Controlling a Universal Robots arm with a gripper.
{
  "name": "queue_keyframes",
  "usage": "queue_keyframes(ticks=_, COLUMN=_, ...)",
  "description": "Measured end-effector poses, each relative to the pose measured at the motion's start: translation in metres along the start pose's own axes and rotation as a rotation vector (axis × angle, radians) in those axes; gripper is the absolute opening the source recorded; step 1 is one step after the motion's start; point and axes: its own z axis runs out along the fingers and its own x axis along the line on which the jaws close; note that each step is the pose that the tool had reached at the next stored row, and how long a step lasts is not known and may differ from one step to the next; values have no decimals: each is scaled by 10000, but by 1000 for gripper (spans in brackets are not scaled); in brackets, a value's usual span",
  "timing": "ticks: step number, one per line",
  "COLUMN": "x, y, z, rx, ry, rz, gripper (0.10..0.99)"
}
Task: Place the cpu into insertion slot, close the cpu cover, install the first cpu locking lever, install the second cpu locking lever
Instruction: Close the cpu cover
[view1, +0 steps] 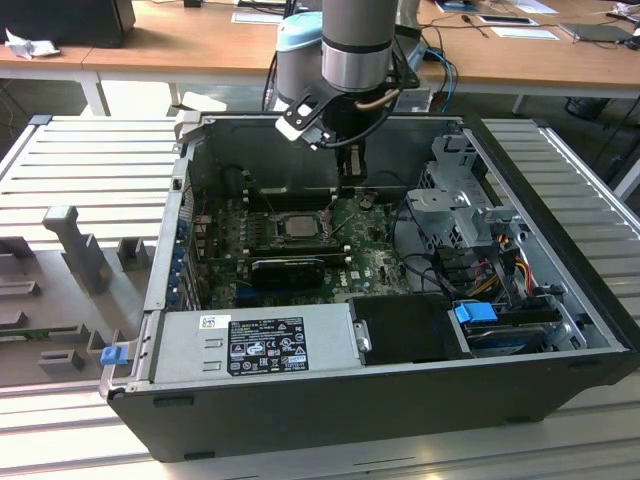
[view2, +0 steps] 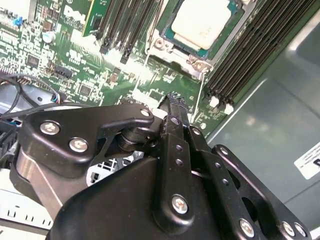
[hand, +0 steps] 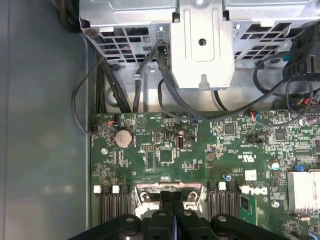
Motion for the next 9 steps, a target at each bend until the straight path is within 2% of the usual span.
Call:
queue_keyframes(ticks=1, x=0, y=16, z=1, rx=7, ry=0, rz=-1, gripper=106)
queue_keyframes(ticks=3, x=3, y=111, z=8, rx=46, ry=-1, rz=-1, gripper=106)
queue_keyframes(ticks=6, x=5, y=190, z=13, rx=80, ry=-2, rz=-2, gripper=106)
queue_keyframes(ticks=9, x=7, y=230, z=16, rx=99, ry=-4, rz=-1, gripper=106)
